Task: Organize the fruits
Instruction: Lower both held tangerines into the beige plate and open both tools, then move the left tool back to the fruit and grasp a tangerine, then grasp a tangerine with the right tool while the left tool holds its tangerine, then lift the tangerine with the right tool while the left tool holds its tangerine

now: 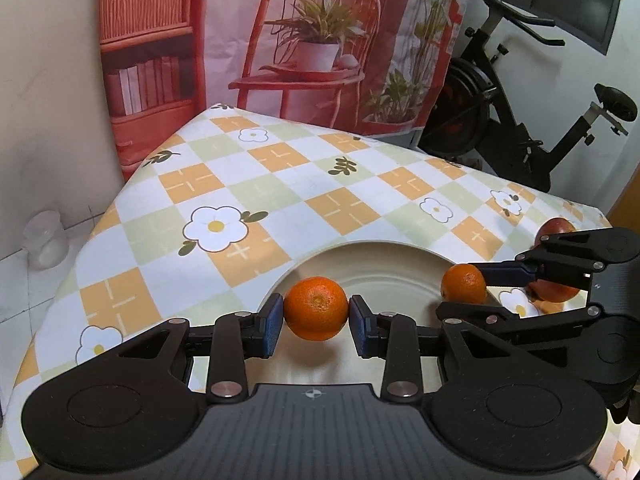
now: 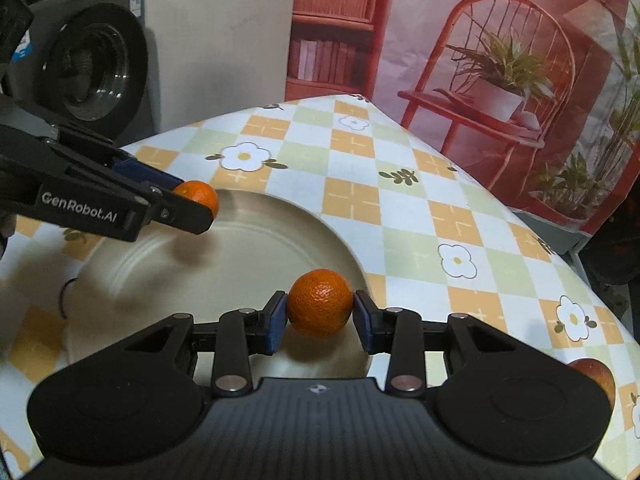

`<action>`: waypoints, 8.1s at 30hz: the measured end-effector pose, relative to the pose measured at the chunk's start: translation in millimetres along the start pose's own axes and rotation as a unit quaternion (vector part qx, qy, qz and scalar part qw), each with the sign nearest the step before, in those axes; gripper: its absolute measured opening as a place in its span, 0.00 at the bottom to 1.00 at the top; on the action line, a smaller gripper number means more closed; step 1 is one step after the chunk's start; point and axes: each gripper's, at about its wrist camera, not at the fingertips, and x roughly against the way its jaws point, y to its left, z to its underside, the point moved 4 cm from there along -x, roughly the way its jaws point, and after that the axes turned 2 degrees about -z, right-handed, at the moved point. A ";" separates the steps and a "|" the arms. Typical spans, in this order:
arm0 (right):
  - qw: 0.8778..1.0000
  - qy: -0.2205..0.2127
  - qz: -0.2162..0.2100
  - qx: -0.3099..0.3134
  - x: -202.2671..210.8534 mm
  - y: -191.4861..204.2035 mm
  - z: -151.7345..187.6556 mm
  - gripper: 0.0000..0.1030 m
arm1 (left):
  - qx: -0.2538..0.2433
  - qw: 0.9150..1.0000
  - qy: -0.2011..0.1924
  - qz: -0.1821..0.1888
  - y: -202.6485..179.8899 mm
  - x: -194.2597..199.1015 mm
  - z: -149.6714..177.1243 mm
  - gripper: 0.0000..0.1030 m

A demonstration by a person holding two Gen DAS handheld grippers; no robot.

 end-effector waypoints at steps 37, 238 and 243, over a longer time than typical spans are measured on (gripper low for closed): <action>0.994 -0.041 0.016 -0.096 60.9 -1.4 1.6 0.42 | -0.015 0.998 -0.036 -0.054 -17.5 58.6 4.1 0.54; 0.910 -0.033 0.090 -0.404 161.9 -116.2 177.1 0.40 | -0.080 0.992 -0.060 0.081 -128.2 60.5 68.5 0.44; 0.907 -0.030 0.088 -0.410 154.0 -117.3 174.5 0.40 | -0.080 0.992 -0.058 0.081 -128.2 59.7 68.6 0.44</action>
